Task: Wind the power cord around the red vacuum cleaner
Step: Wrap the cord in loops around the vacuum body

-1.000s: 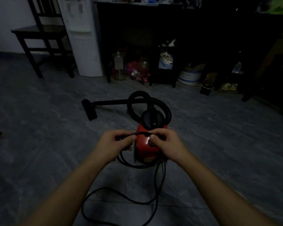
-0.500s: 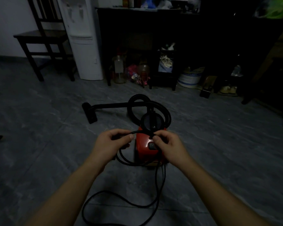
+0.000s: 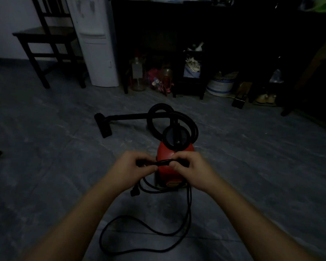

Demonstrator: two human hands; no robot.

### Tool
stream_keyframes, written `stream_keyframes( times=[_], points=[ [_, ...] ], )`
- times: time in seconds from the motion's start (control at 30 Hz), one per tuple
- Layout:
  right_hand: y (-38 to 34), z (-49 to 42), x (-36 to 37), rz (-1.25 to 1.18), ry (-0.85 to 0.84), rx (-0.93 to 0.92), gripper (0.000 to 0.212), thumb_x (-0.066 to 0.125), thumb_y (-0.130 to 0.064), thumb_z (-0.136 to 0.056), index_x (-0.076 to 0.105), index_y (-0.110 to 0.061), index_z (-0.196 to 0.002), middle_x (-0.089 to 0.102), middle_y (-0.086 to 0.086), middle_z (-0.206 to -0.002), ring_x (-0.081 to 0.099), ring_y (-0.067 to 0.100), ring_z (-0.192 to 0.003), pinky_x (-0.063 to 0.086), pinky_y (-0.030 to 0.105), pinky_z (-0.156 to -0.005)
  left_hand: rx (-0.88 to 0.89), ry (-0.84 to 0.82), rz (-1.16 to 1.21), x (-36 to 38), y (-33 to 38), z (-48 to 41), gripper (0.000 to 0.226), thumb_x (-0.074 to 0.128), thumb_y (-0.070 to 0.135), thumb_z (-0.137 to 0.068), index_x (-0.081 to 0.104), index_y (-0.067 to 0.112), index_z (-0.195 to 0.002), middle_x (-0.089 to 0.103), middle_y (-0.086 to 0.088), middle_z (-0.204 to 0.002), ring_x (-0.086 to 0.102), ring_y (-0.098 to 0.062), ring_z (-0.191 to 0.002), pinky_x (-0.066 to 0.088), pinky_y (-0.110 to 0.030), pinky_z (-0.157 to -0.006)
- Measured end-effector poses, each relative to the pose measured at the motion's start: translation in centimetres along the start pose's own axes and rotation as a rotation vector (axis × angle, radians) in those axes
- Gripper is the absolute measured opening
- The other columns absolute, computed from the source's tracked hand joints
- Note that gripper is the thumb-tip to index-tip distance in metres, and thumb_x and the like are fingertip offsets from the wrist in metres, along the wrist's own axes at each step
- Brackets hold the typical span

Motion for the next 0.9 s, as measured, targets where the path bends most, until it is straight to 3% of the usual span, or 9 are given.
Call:
stream_keyframes(
  times=[0.13, 0.23, 0.4, 0.5, 0.6, 0.73, 0.8, 0.9],
  points=[
    [-0.3, -0.1, 0.1, -0.085, 0.024, 0.029, 0.011, 0.067, -0.018, -0.093, 0.076, -0.014, -0.097, 0.074, -0.005, -0.09, 0.069, 0.009, -0.091, 0.053, 0.028, -0.084, 0.053, 0.014, -0.149, 0.1, 0.1, 0.0, 0.018, 0.077, 0.023, -0.083, 0.076, 0.036, -0.096, 0.074, 0.016, -0.084, 0.064, 0.005, -0.079, 0.048, -0.009, -0.069],
    [-0.3, -0.1, 0.5, -0.072, -0.003, 0.035, 0.011, 0.068, -0.022, -0.092, 0.077, -0.018, -0.098, 0.074, -0.005, -0.09, 0.068, 0.008, -0.09, 0.052, 0.028, -0.082, 0.091, -0.001, -0.122, 0.3, 0.3, -0.1, 0.019, 0.077, 0.023, -0.083, 0.076, 0.035, -0.098, 0.074, 0.018, -0.086, 0.067, 0.005, -0.084, 0.05, -0.01, -0.074],
    [0.1, -0.3, 1.0, -0.104, 0.02, 0.042, 0.011, 0.069, -0.024, -0.092, 0.076, -0.019, -0.098, 0.075, -0.001, -0.094, 0.07, 0.014, -0.095, 0.057, 0.04, -0.089, 0.148, 0.058, -0.193, 0.2, 0.1, -0.1, 0.018, 0.076, 0.023, -0.084, 0.077, 0.033, -0.099, 0.068, 0.028, -0.079, 0.065, 0.01, -0.084, 0.048, -0.006, -0.073],
    [0.5, -0.5, 0.8, -0.127, 0.062, 0.036, 0.011, 0.067, -0.021, -0.093, 0.074, -0.02, -0.101, 0.075, -0.003, -0.094, 0.07, 0.012, -0.094, 0.056, 0.033, -0.087, 0.181, 0.138, -0.197, 0.0, 0.1, 0.0, 0.018, 0.076, 0.022, -0.084, 0.077, 0.031, -0.1, 0.065, 0.032, -0.075, 0.066, 0.009, -0.082, 0.049, -0.006, -0.07],
    [0.8, -0.6, 0.6, -0.15, 0.069, 0.041, 0.013, 0.065, -0.017, -0.094, 0.073, -0.021, -0.104, 0.073, -0.009, -0.093, 0.068, 0.008, -0.094, 0.052, 0.027, -0.086, 0.149, 0.188, -0.1, -0.6, -0.2, 0.0, 0.016, 0.077, 0.017, -0.083, 0.078, 0.029, -0.094, 0.068, 0.028, -0.069, 0.068, 0.004, -0.072, 0.052, -0.011, -0.066],
    [1.0, -0.5, 0.5, -0.195, 0.091, 0.06, 0.015, 0.061, -0.015, -0.096, 0.071, -0.017, -0.108, 0.072, -0.005, -0.092, 0.069, 0.02, -0.096, 0.056, 0.039, -0.091, 0.086, 0.223, 0.043, -1.1, -0.3, 0.0, 0.025, 0.075, 0.013, -0.085, 0.074, 0.037, -0.084, 0.075, 0.01, -0.074, 0.072, -0.007, -0.065, 0.057, -0.019, -0.061],
    [1.0, -0.5, 0.5, -0.229, 0.11, 0.077, 0.014, 0.059, -0.015, -0.098, 0.07, -0.018, -0.105, 0.071, -0.001, -0.091, 0.069, 0.026, -0.095, 0.056, 0.044, -0.093, 0.033, 0.26, 0.161, -1.4, -0.3, -0.1, 0.022, 0.074, 0.011, -0.086, 0.074, 0.033, -0.085, 0.077, 0.009, -0.078, 0.074, -0.01, -0.066, 0.055, -0.017, -0.056],
    [1.0, -0.5, 0.4, -0.252, 0.138, 0.078, 0.016, 0.055, -0.012, -0.1, 0.069, -0.02, -0.101, 0.07, -0.001, -0.091, 0.068, 0.021, -0.092, 0.055, 0.043, -0.094, -0.09, 0.333, 0.36, -1.9, -0.6, -0.3, 0.009, 0.074, 0.011, -0.086, 0.077, 0.019, -0.088, 0.077, 0.0, -0.076, 0.076, -0.017, -0.068, 0.055, -0.02, -0.051]
  ],
)
Point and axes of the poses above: each hand's wrist, its own z-axis away from the middle knuckle, its own x-axis out of the palm, y = z × x, the point moved 2 cm from there along -z, towards the middle knuckle
